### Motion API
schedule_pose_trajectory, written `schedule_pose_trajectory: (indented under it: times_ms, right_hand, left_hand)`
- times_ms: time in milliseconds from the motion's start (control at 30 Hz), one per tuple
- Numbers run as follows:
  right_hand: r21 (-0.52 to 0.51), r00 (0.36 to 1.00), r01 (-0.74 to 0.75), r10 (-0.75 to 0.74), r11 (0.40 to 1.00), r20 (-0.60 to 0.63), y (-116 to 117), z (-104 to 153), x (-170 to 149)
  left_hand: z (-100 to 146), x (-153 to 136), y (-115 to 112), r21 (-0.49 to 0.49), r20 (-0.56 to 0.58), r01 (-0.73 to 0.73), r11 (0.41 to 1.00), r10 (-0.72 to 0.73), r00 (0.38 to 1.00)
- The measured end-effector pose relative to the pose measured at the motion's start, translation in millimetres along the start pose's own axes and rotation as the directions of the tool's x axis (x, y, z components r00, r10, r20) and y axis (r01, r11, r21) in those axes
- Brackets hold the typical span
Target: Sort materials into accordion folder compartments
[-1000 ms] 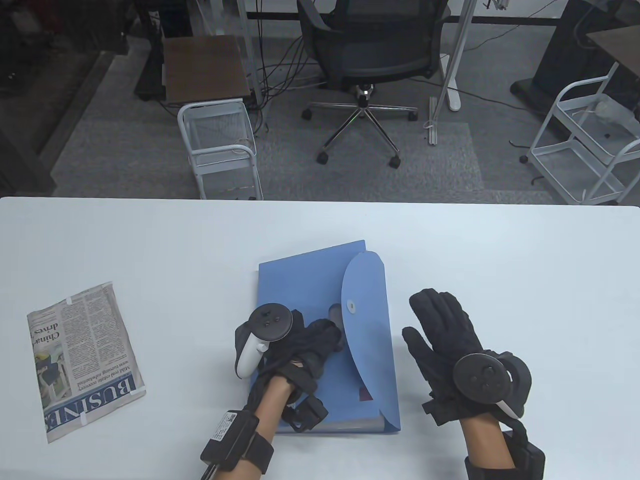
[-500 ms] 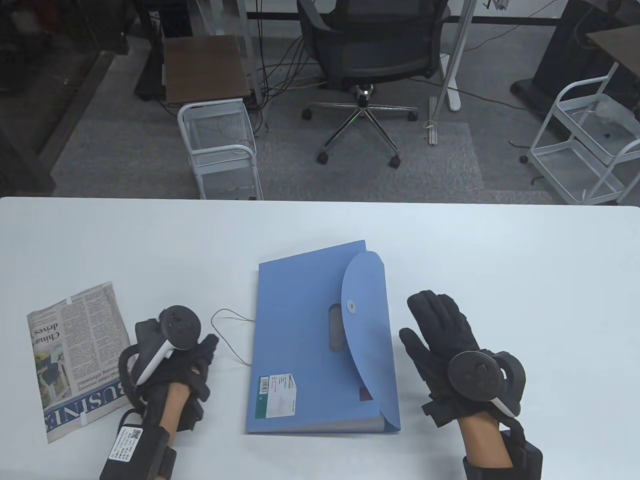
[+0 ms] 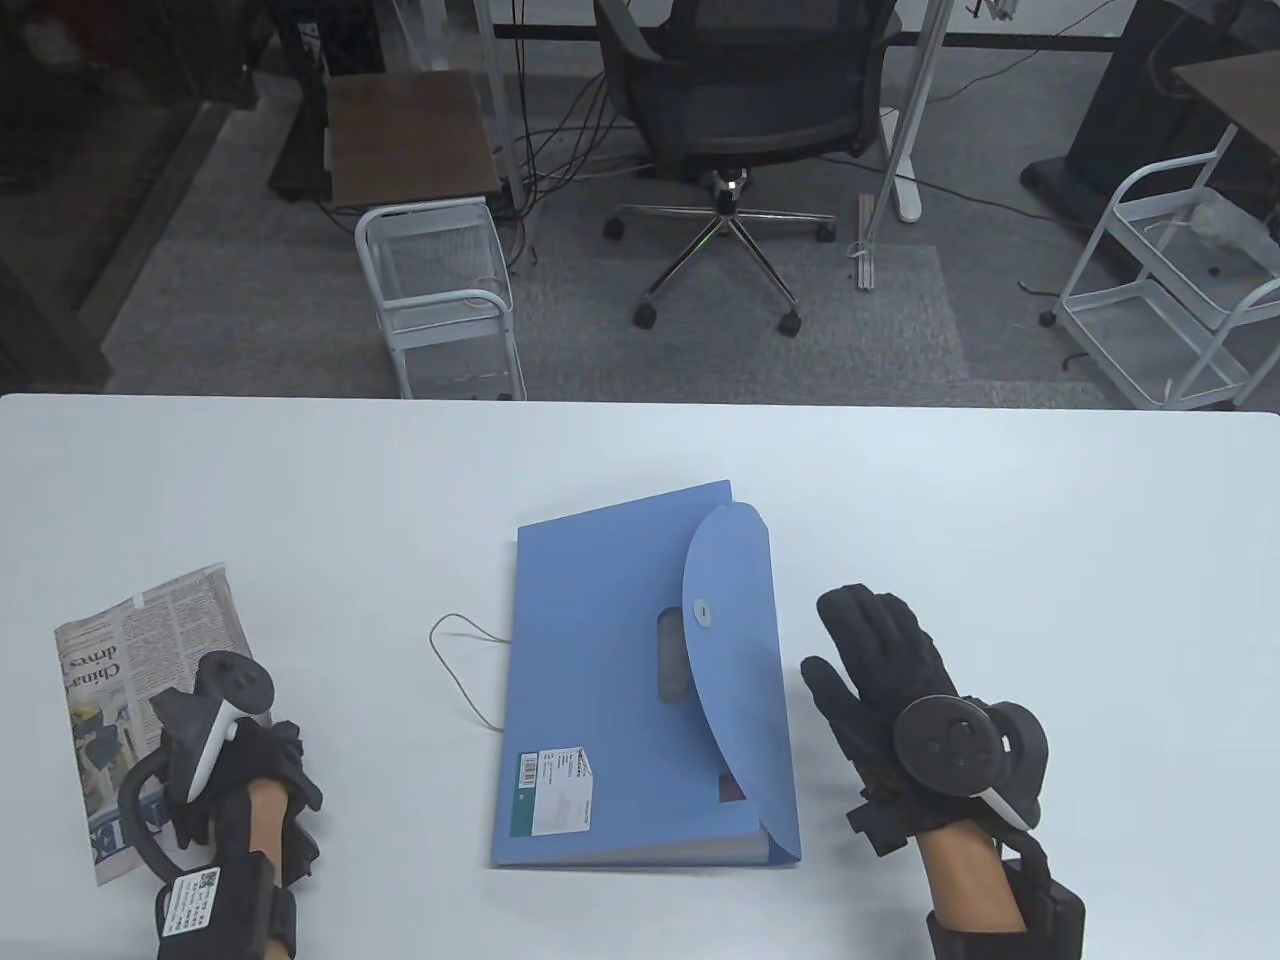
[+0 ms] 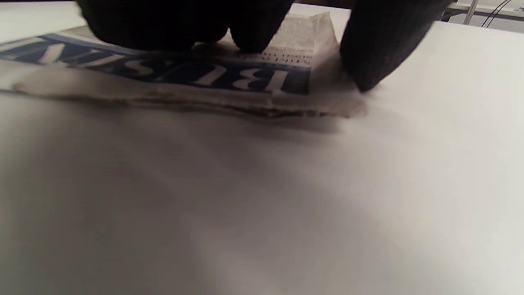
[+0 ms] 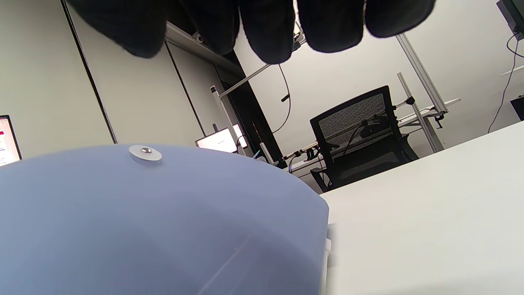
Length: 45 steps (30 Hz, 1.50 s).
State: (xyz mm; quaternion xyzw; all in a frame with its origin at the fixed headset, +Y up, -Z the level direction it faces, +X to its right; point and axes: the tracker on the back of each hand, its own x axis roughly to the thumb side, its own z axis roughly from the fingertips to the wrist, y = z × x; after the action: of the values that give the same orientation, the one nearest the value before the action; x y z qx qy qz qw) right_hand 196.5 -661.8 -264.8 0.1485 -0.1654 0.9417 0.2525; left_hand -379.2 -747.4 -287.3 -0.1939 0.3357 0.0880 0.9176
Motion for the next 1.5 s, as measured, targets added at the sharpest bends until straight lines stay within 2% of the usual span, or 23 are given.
schedule_pose_trajectory:
  times_ms: [300, 467, 500, 633, 700, 800, 933, 1000, 1067, 1133, 1200, 1267, 1367, 1467, 1500]
  right_hand:
    - [0.031, 1.0, -0.018, 0.018, 0.999, 0.0, 4, 1, 2]
    - [0.038, 1.0, -0.011, 0.011, 0.999, 0.0, 5, 0, 3]
    - [0.04, 1.0, -0.006, 0.006, 0.999, -0.002, 6, 0, 3]
    - [0.031, 0.999, 0.031, -0.031, 0.999, -0.013, 4, 0, 2]
    - [0.026, 0.998, 0.059, -0.058, 0.998, -0.022, 3, 0, 2]
    - [0.017, 0.995, 0.099, -0.099, 0.995, -0.031, 2, 0, 1]
    - [0.006, 0.976, 0.209, -0.208, 0.978, -0.062, 1, 1, -2]
    - [-0.006, 0.954, 0.291, -0.29, 0.957, -0.08, 0, 1, -4]
    - [-0.01, 0.924, 0.373, -0.372, 0.928, -0.091, 0, 1, -4]
    - [-0.033, 0.879, 0.465, -0.466, 0.885, -0.102, -3, 1, -4]
    - [-0.049, 0.82, 0.559, -0.56, 0.828, -0.118, -5, 1, -3]
    - [-0.031, 0.737, 0.664, -0.661, 0.747, -0.138, -7, 1, -1]
    - [0.005, 0.612, 0.781, -0.765, 0.624, -0.201, -7, 1, 2]
    - [0.14, 0.446, 0.895, -0.842, 0.424, -0.304, 5, 1, 4]
    - [0.165, 0.363, 0.931, -0.871, 0.326, -0.331, 11, 1, 5]
  left_hand:
    - [1, 10, -1, 0.092, -0.019, 0.119, 0.989, -0.118, 0.993]
    - [8, 6, 5, 0.097, 0.049, -0.034, 0.995, 0.029, 0.998]
    - [11, 7, 9, 0.105, 0.097, -0.099, 0.99, 0.089, 0.991]
    - [30, 12, 28, 0.091, 0.276, -0.378, 0.921, 0.342, 0.898]
    - [42, 17, 39, 0.08, 0.39, -0.478, 0.875, 0.414, 0.822]
    - [65, 23, 59, 0.005, 0.528, -0.662, 0.75, 0.56, 0.638]
    - [99, 37, 83, -0.204, 0.641, -0.795, 0.571, 0.692, 0.333]
    - [121, 50, 95, -0.372, 0.65, -0.802, 0.468, 0.748, 0.135]
    - [142, 66, 105, -0.482, 0.652, -0.765, 0.427, 0.758, 0.013]
    - [164, 83, 113, -0.552, 0.668, -0.715, 0.43, 0.741, -0.071]
    - [186, 101, 119, -0.598, 0.676, -0.672, 0.437, 0.725, -0.13]
    - [210, 122, 124, -0.663, 0.663, -0.613, 0.43, 0.717, -0.215]
    - [235, 148, 125, -0.726, 0.641, -0.525, 0.445, 0.714, -0.281]
    - [255, 178, 116, -0.793, 0.586, -0.415, 0.447, 0.745, -0.319]
    - [260, 187, 110, -0.815, 0.56, -0.377, 0.439, 0.763, -0.323]
